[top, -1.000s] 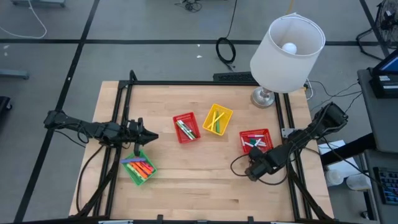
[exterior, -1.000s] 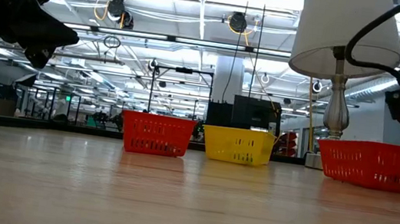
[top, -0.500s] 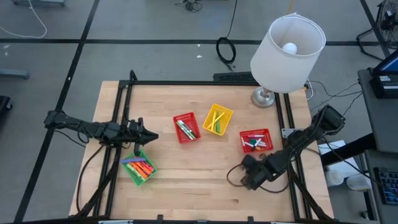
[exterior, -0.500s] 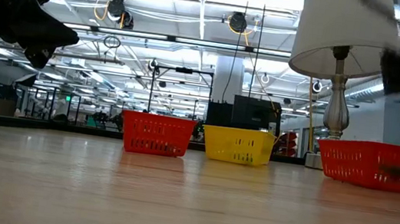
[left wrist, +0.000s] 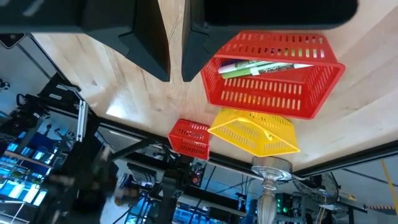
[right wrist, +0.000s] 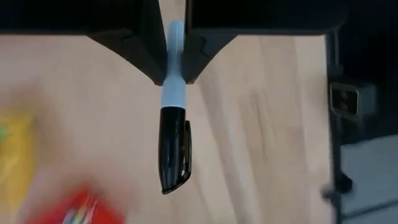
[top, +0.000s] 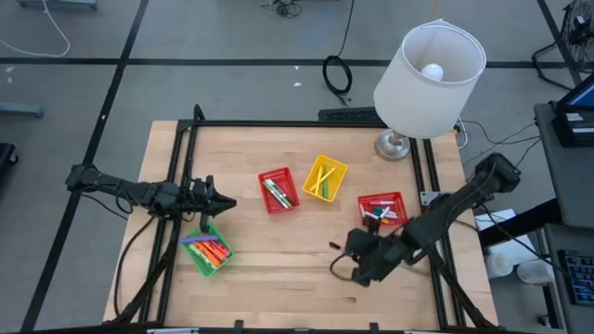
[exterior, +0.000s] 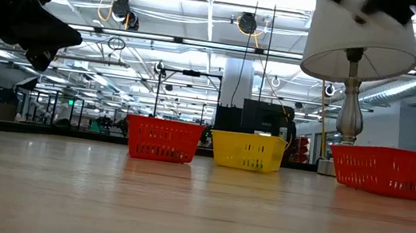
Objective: Pick & Place Markers
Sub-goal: Put the small black highlighter pen into the right red bin
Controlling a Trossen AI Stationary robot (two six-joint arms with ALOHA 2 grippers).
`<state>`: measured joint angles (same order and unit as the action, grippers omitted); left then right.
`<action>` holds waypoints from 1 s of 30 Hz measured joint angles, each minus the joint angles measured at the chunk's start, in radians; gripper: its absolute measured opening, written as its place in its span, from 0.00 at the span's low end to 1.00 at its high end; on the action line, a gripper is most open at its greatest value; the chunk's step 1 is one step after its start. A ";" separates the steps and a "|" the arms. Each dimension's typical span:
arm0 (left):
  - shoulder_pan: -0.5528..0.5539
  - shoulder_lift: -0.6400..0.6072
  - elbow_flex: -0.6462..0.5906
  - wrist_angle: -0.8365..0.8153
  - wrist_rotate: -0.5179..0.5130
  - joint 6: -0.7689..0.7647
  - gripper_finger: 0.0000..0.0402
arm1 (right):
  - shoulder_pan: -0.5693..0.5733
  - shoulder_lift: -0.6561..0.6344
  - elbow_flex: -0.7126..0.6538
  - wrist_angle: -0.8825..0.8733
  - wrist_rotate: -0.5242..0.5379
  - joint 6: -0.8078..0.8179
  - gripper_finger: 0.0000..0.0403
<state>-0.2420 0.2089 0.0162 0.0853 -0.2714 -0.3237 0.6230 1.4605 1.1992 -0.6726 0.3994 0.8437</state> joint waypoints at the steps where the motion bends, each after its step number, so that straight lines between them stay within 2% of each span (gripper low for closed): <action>1: 0.000 0.000 0.000 0.000 0.000 0.000 0.12 | -0.013 -0.021 0.016 -0.017 0.020 -0.060 0.04; 4: 0.000 0.000 0.000 0.000 0.000 0.004 0.12 | -0.063 -0.097 0.027 -0.127 0.045 -0.157 0.04; 8: 0.000 0.000 0.000 0.000 -0.002 0.006 0.12 | -0.163 -0.193 -0.001 -0.348 0.046 -0.167 0.04; 10: 0.000 0.000 0.000 0.000 -0.002 0.006 0.12 | -0.212 -0.229 -0.041 -0.416 0.009 -0.199 0.04; 13: 0.000 0.000 0.000 0.000 -0.020 0.006 0.12 | -0.276 -0.260 -0.116 -0.417 -0.113 -0.316 0.04; 18: 0.000 0.000 0.000 -0.002 -0.097 0.006 0.12 | -0.367 -0.261 -0.243 -0.420 -0.190 -0.392 0.04; 25: 0.000 0.000 0.000 -0.005 -0.120 0.006 0.12 | -0.446 -0.262 -0.387 -0.413 -0.248 -0.422 0.05; 30: 0.000 0.000 0.000 -0.005 -0.121 0.006 0.12 | -0.460 -0.262 -0.425 -0.402 -0.248 -0.414 0.16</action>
<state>-0.2417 0.2092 0.0166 0.0803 -0.3927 -0.3176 0.1629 1.1984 0.7740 -1.0744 0.1515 0.4301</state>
